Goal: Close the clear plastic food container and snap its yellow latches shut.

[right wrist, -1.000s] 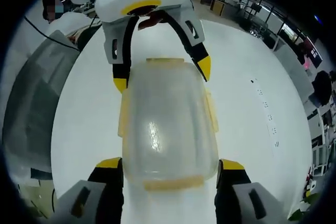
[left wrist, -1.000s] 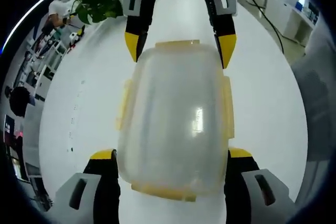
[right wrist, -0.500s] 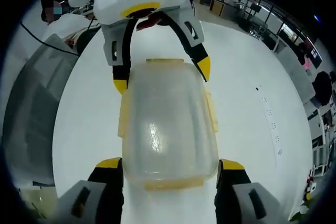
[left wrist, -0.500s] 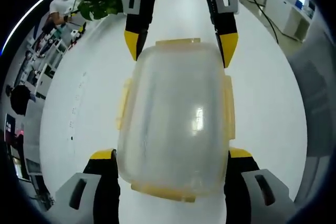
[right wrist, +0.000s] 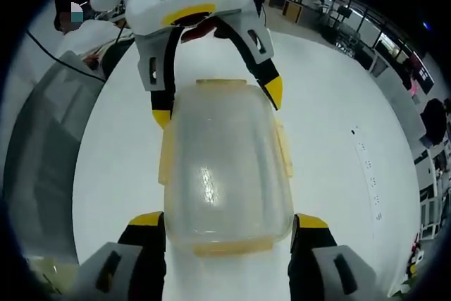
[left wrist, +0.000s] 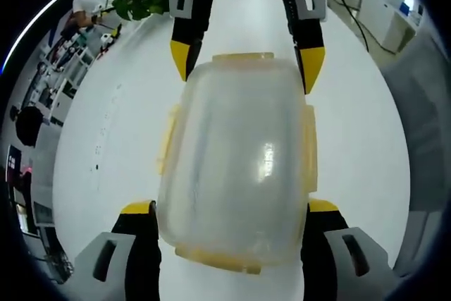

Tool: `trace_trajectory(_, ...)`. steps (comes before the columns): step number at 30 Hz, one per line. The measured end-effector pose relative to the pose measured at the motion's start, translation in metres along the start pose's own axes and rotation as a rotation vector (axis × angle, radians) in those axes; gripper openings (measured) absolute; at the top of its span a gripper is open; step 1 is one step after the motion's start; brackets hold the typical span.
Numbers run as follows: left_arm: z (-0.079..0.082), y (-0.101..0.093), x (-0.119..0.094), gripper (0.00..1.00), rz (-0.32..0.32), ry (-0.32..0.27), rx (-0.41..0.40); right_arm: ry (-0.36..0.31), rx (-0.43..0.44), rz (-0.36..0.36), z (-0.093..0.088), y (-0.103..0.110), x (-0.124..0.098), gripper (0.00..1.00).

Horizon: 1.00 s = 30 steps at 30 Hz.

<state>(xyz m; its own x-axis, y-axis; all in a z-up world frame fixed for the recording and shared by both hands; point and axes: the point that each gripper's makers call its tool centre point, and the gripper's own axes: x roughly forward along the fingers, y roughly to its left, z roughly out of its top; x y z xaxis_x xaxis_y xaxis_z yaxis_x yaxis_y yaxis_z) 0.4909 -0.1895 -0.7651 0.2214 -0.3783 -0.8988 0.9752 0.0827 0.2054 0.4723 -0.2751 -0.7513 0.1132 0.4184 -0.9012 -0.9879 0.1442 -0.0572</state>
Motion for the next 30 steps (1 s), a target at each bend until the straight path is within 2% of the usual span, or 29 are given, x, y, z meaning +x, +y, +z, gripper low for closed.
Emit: trace_trajectory(30,-0.059,-0.004,-0.026,0.80,0.012,0.016,-0.019,-0.010,0.006,-0.010,0.057,0.018,0.027,0.70)
